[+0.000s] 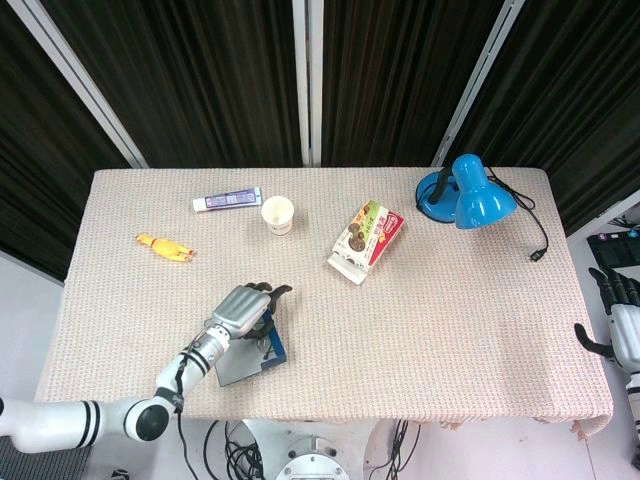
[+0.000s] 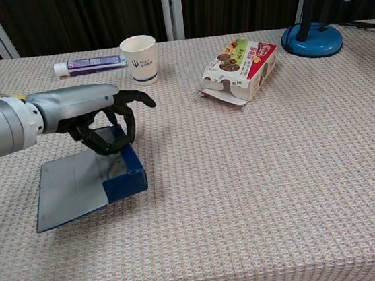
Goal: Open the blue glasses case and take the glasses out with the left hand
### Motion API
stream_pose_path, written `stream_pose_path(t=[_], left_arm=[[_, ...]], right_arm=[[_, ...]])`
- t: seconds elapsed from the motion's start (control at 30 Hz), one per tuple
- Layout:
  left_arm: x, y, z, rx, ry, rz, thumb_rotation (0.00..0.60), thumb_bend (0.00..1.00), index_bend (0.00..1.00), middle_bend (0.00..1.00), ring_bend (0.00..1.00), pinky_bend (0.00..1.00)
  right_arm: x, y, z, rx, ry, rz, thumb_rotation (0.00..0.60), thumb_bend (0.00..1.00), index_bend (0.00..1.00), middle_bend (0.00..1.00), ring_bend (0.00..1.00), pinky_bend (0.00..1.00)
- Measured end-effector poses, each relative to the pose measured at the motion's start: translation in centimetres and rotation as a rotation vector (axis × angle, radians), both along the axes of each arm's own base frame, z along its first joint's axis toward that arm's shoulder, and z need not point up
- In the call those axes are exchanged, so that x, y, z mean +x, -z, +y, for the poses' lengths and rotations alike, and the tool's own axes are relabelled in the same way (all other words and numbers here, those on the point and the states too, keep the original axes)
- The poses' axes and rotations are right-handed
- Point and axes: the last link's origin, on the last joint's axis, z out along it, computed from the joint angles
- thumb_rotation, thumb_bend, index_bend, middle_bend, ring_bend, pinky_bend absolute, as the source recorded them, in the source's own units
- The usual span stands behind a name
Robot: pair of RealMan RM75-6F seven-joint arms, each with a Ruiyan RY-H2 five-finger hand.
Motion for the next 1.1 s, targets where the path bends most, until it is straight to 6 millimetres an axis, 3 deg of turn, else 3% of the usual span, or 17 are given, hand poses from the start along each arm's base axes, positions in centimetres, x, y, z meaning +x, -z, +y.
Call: stream_pose_path(t=[0.23,0.77,1.1], left_arm=[[-1.4,-1.8,-0.4,0.029,-0.044,0.058,0.6,0.51,0.13,0.44,0.17,0.25],[-3.8,-3.4,-0.2,0.132,-0.082,0.161,0.6,0.5,0.14,0.46,0.18,0.26],[-5.4,-4.6,-0.5,0.093,-0.216,0.219,0.575,0.51,0.14,0.49,0.19,0.26]], right_arm=[[0.2,0.1,0.0,0.0,-0.005,0.005,0.6,0.3,0.0,0.0,0.0,0.0],[0.9,0.6,-0.1,0.017,-0.012,0.018,0.6,0.3,0.0,0.0,0.0,0.0],[1.0,0.7,-0.1,0.02,-0.009,0.019,0.6,0.3,0.0,0.0,0.0,0.0]])
